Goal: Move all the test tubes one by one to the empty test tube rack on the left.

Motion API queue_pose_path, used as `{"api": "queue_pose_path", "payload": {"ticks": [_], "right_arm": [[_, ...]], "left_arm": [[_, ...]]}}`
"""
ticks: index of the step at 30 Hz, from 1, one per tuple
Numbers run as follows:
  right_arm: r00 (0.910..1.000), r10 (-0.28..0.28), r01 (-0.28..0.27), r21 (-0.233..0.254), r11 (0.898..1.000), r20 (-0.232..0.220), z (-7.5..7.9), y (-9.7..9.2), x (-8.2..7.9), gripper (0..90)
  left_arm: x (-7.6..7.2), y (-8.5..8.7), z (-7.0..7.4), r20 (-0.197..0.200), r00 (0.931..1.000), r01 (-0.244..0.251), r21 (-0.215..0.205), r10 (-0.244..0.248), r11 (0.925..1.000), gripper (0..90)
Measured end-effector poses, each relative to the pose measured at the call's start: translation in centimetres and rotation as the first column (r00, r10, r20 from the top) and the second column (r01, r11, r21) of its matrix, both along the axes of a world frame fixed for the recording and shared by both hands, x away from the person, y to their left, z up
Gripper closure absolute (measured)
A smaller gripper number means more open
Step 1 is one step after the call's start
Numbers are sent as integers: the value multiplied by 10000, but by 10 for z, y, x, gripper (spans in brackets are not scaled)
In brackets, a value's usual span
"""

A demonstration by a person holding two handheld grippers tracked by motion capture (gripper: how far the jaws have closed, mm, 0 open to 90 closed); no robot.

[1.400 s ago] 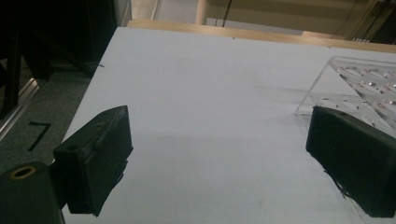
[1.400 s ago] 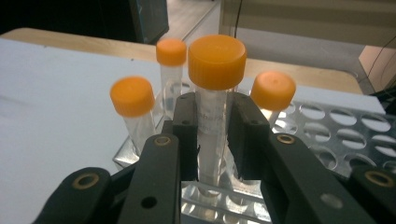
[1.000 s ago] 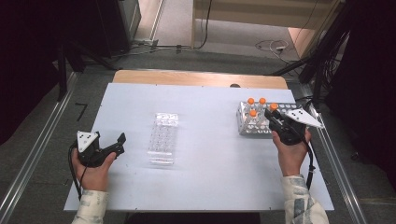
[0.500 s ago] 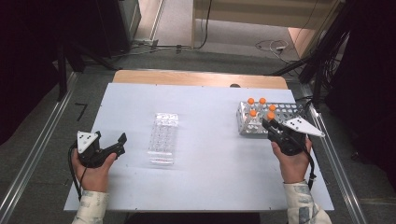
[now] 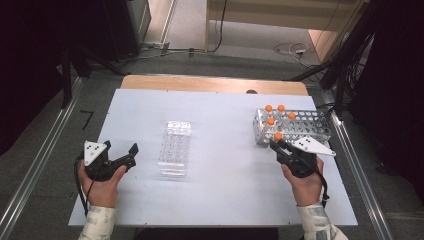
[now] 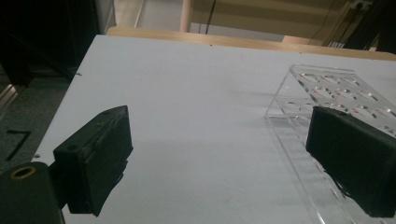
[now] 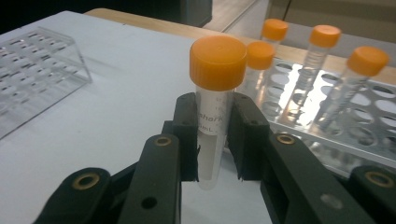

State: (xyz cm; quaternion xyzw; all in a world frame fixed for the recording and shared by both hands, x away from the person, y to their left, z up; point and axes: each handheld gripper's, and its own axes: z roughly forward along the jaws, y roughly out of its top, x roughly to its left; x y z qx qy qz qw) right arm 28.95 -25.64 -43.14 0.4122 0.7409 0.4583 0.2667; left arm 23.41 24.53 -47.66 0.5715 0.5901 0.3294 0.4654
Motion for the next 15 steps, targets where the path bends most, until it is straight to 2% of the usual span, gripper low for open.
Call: {"api": "queue_pose_path", "payload": {"ticks": [9, 12, 13, 15], "right_arm": [[9964, 847, -847, -18, 9964, -70, -1, 24, -8, 718], [9933, 1149, -1150, -94, 9933, -128, -4, 33, -10, 719], [9928, 1184, -1186, -99, 9929, -162, -4, 36, -11, 718], [9910, 1320, -1323, -116, 9911, -219, -6, 40, -12, 719]], "left_arm": [[-3, -16, 7, 129, 9985, 531, 145, -533, 9985, 74], [-5, -24, 11, 202, 9964, 821, 241, -826, 9963, 74], [-6, -29, 13, 166, 9941, 1065, 326, -1071, 9938, 74], [-6, -32, 13, 173, 9931, 1156, 352, -1162, 9927, 73]]}}
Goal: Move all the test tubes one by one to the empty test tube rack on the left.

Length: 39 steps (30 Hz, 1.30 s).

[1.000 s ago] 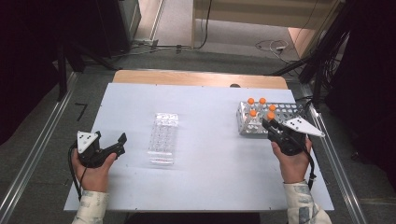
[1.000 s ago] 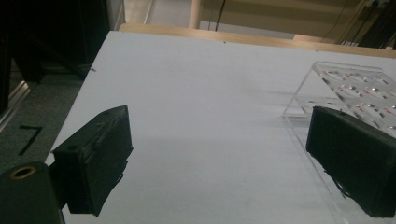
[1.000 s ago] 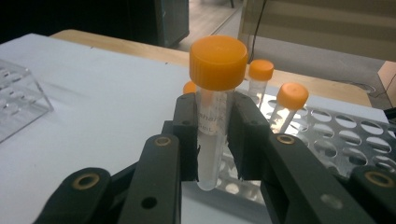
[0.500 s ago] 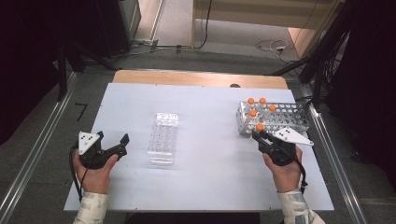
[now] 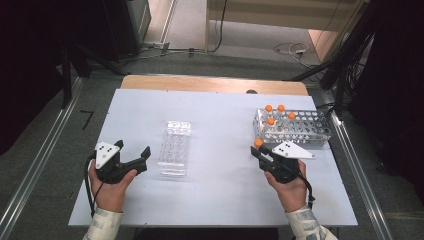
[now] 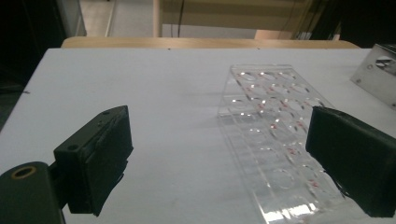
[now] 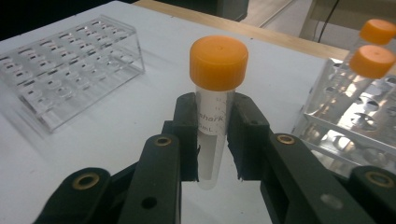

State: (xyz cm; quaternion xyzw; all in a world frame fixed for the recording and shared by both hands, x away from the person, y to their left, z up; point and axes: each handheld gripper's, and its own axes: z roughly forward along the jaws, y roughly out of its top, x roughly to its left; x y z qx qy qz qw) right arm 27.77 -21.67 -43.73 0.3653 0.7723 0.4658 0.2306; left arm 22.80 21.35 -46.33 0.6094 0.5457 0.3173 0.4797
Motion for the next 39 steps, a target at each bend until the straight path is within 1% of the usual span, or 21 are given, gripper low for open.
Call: {"api": "queue_pose_path", "payload": {"ticks": [1, 3, 4, 5, 6, 7, 8, 9, 10, 11, 12, 13, 15, 17, 19, 24, 25, 26, 30, 33, 39], "right_arm": [[10000, 72, -72, -16, 10000, -19, -1, 2, 0, 719], [9999, 164, -164, -26, 9999, -22, -2, 6, -1, 719], [9997, 230, -230, -55, 9997, -43, -2, 8, -2, 718], [9997, 230, -230, -55, 9997, -43, -2, 8, -2, 718], [9993, 372, -372, -70, 9993, -80, -4, 11, -2, 719], [9992, 397, -397, -75, 9992, -90, -4, 13, -3, 719], [9992, 397, -397, -75, 9992, -90, -4, 13, -3, 719], [9986, 510, -511, -80, 9987, -119, -5, 18, -4, 719], [9983, 581, -582, -107, 9982, -99, -6, 20, -5, 719], [9983, 581, -582, -107, 9982, -99, -6, 20, -5, 719], [9972, 739, -741, -142, 9972, -96, -7, 25, -6, 718], [9972, 739, -741, -142, 9972, -96, -7, 25, -6, 718], [9959, 897, -899, -181, 9958, -126, -8, 32, -7, 719], [9953, 964, -966, -203, 9951, -132, -9, 34, -8, 719], [9929, 1183, -1187, -282, 9925, -152, -11, 40, -10, 719], [9892, 1458, -1462, -367, 9886, -153, -13, 48, -14, 719], [9886, 1496, -1501, -377, 9879, -154, -13, 49, -14, 719], [9882, 1521, -1527, -386, 9875, -176, -13, 50, -15, 719], [9866, 1624, -1631, -404, 9858, -182, -15, 54, -17, 719], [9853, 1700, -1706, -432, 9844, -172, -15, 56, -18, 719], [9829, 1823, -1834, -552, 9815, -257, -18, 62, -20, 719]], "left_arm": [[-1, -5, 2, 5, 9998, 193, 43, -193, 9998, 73], [-2, -10, 4, 51, 9992, 406, 95, -407, 9991, 73], [-2, -10, 4, 51, 9992, 406, 95, -407, 9991, 73], [-3, -13, 5, 66, 9987, 495, 131, -496, 9987, 73], [-3, -16, 6, 76, 9983, 568, 146, -570, 9983, 74], [-4, -18, 6, 85, 9978, 651, 143, -652, 9978, 74], [-4, -21, 6, 58, 9971, 759, 176, -760, 9970, 74], [-4, -23, 6, 19, 9965, 839, 217, -839, 9962, 74], [-4, -27, 6, 0, 9946, 1036, 258, -1036, 9943, 74], [-4, -27, 6, 0, 9946, 1036, 258, -1036, 9943, 74], [-4, -31, 6, -18, 9929, 1192, 286, -1192, 9925, 75], [-4, -31, 6, -18, 9929, 1192, 286, -1192, 9925, 75], [-4, -35, 6, -44, 9910, 1342, 357, -1341, 9903, 77], [-4, -39, 6, -62, 9881, 1538, 344, -1537, 9875, 77], [-5, -45, 6, -65, 9848, 1737, 372, -1736, 9841, 77], [-7, -62, 13, 14, 9730, 2305, 373, -2307, 9724, 90], [-8, -70, 16, 68, 9670, 2542, 434, -2547, 9662, 90], [-8, -70, 16, 68, 9670, 2542, 434, -2547, 9662, 90], [-8, -85, 22, 67, 9539, 2994, 524, -3002, 9527, 116], [-7, -95, 23, 42, 9444, 3279, 573, -3286, 9430, 131], [-2, -109, 22, -103, 9312, 3641, 701, -3643, 9287, 151]]}}
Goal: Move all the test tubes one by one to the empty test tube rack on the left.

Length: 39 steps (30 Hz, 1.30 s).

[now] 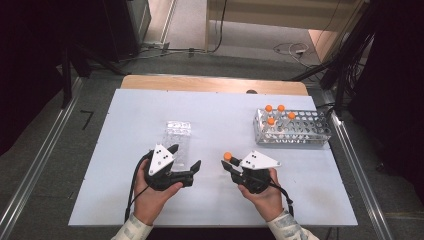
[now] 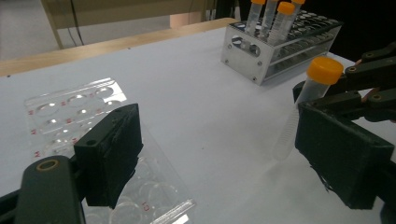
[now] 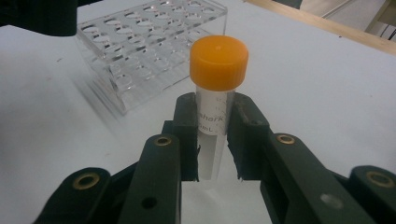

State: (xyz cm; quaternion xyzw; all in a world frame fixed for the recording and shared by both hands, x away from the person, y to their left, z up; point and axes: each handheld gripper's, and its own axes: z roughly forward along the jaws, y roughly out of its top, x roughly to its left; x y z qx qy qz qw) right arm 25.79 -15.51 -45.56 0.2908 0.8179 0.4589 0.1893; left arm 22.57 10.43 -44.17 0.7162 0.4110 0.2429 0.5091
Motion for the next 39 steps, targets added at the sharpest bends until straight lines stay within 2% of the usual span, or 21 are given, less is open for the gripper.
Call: {"api": "queue_pose_path", "payload": {"ticks": [5, 10, 15, 18, 21, 24, 28, 29, 32, 34, 39], "right_arm": [[10000, 89, -89, -29, 10000, -32, -2, 3, 0, 719], [9998, 199, -200, -63, 9998, -74, -2, 7, -1, 719], [9994, 335, -335, -87, 9994, -24, -3, 11, -3, 719], [9992, 388, -388, -88, 9992, -17, -3, 11, -3, 719], [9993, 376, -376, -75, 9993, -43, -2, 12, -4, 719], [9992, 407, -408, -78, 9991, -57, -3, 12, -4, 719], [9990, 454, -454, -61, 9989, -47, -3, 12, -4, 719], [9989, 468, -469, -68, 9989, -66, -3, 13, -4, 719], [9988, 479, -480, -63, 9988, -96, -3, 13, -4, 719], [9988, 471, -471, -69, 9989, -99, -3, 14, -4, 719], [9989, 460, -461, -69, 9989, -94, -3, 13, -4, 719]], "left_arm": [[4, -10, 0, -48, 9995, 302, 1, -302, 9995, 162], [8, -24, 4, -201, 9949, 981, -152, -984, 9951, 261], [11, -36, 7, -126, 9920, 1256, -155, -1258, 9920, 294], [13, -43, 9, -152, 9881, 1525, -208, -1529, 9881, 347], [15, -48, 9, -153, 9866, 1622, -199, -1625, 9866, 376], [17, -51, 8, -187, 9846, 1735, -259, -1740, 9845, 456], [18, -54, 5, -345, 9790, 2001, -261, -2009, 9794, 517], [18, -55, 5, -388, 9779, 2043, -284, -2053, 9785, 565], [19, -57, 4, -383, 9765, 2112, -292, -2122, 9770, 614], [19, -57, 3, -394, 9746, 2194, -294, -2205, 9752, 688], [20, -58, 4, -424, 9756, 2144, -284, -2155, 9763, 703]]}}
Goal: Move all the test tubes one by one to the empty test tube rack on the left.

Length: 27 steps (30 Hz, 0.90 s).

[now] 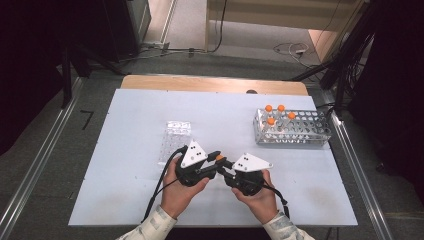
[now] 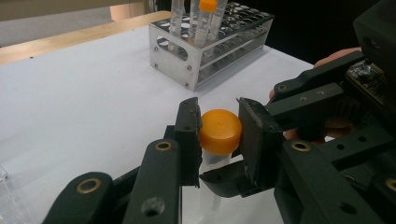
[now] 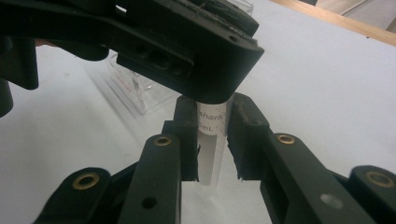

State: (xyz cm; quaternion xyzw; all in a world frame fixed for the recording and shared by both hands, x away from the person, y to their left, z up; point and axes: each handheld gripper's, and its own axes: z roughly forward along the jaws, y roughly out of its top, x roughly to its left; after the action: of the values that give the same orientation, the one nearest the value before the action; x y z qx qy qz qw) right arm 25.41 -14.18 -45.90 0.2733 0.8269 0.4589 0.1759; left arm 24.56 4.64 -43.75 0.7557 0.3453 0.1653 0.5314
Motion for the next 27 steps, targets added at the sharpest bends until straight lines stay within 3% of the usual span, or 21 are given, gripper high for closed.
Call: {"api": "queue_pose_path", "payload": {"ticks": [11, 12, 13, 15, 19, 27], "right_arm": [[10000, -44, 46, 188, 9998, -89, 1, -2, 0, 709], [9999, 5, -2, 239, 9997, -145, 1, -2, 0, 650], [9999, 5, -2, 239, 9997, -145, 1, -2, 0, 650], [9997, 23, -13, 430, 9991, -224, 2, -2, 1, 473], [9996, -247, 256, 620, 9978, -148, 3, -4, 2, 281], [9987, -480, 492, 813, 9955, -165, 4, -12, 5, 243]], "left_arm": [[0, -2, 2, 18, 10000, -37, -2, 37, 10000, 707], [0, -2, 4, 42, 10000, -27, -5, 27, 10000, 708], [0, -2, 4, 42, 10000, -27, -5, 27, 10000, 708], [1, -2, 6, 69, 10000, -56, -59, 57, 10000, 709], [5, 3, 12, 61, 9996, -257, -59, 258, 9997, 709], [20, 29, 29, 158, 9955, -927, -489, 936, 9945, 709]]}}
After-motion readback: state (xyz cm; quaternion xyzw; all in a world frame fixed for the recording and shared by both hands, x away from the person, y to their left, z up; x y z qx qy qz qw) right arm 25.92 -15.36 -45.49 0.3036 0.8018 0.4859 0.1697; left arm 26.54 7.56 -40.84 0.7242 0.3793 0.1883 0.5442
